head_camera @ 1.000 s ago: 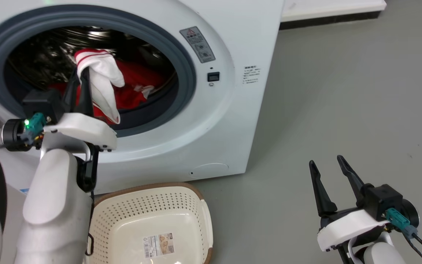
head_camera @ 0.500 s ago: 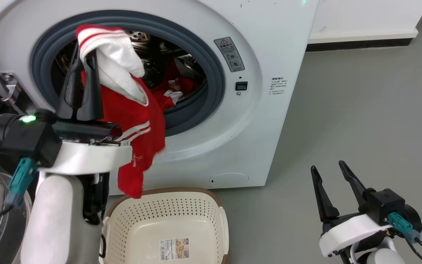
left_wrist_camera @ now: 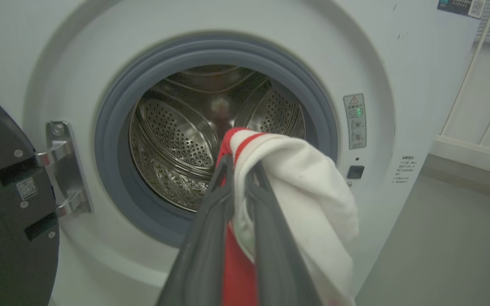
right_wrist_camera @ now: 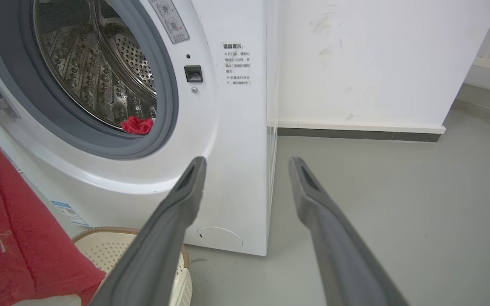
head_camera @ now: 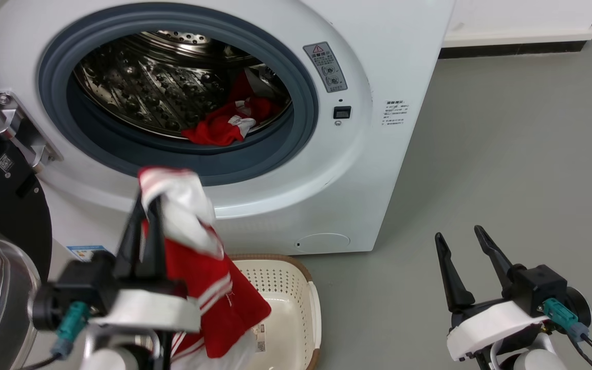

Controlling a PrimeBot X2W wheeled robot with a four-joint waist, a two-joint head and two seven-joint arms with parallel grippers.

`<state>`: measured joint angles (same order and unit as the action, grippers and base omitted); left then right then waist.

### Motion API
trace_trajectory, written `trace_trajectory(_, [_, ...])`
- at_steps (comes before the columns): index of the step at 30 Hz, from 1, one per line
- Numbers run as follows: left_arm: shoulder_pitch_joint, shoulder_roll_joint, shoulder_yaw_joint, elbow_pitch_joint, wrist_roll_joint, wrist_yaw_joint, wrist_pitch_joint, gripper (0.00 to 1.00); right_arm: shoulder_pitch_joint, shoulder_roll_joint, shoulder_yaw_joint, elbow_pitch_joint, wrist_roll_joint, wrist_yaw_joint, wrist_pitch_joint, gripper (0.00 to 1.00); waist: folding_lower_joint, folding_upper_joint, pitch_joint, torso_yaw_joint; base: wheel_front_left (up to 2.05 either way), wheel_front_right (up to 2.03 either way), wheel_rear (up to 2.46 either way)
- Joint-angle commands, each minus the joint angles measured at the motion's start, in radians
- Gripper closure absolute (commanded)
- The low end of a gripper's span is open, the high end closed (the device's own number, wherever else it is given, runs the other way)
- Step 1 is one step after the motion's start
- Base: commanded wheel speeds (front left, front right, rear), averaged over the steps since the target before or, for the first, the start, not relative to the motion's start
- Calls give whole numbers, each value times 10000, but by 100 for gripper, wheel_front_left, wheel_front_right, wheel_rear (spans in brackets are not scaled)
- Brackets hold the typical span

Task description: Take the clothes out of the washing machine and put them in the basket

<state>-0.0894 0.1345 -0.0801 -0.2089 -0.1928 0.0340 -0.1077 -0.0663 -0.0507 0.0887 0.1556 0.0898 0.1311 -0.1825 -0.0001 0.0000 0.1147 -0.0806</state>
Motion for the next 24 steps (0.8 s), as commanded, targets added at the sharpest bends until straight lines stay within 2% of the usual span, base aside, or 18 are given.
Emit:
trace_trajectory(1, [502,-151,-46,545,-184,84,-93,100,-2,12,29,-12,15,-7,20,0,1,0,88,-16,0,0,0])
trace_trajectory(5, [1184,-411,-182,2215,-599,73,-391,100,-93,10,44,-23,-16,-7,29,0,1,0,251,9,0,0,0])
trace_trajectory(9, [1086,-628,-87,4144,-1317,-27,-762,100,-207,12,114,-42,-41,-7,54,0,1,0,460,104,0,0,0])
trace_trajectory(15, [-408,-694,-69,7141,-1791,-414,-1210,100,-559,12,197,-192,-173,-7,129,0,1,0,1257,306,0,0,0])
trace_trajectory(17, [-742,-705,-62,7643,-1818,-447,-1269,100,-656,10,223,-213,-215,-7,116,0,1,0,1405,305,0,0,0])
trace_trajectory(19, [-1729,-732,-1,9100,-1910,-498,-1391,100,-901,10,323,-274,-243,-7,93,0,1,0,1915,220,0,0,0])
trace_trajectory(20, [-1729,-732,-1,9100,-1910,-498,-1391,100,-901,10,323,-274,-243,-7,93,0,1,0,1915,220,0,0,0])
trace_trajectory(24, [-2875,-741,107,10802,-2015,-544,-1495,100,-1296,10,477,-332,-216,-7,74,0,1,0,2731,-31,0,0,0])
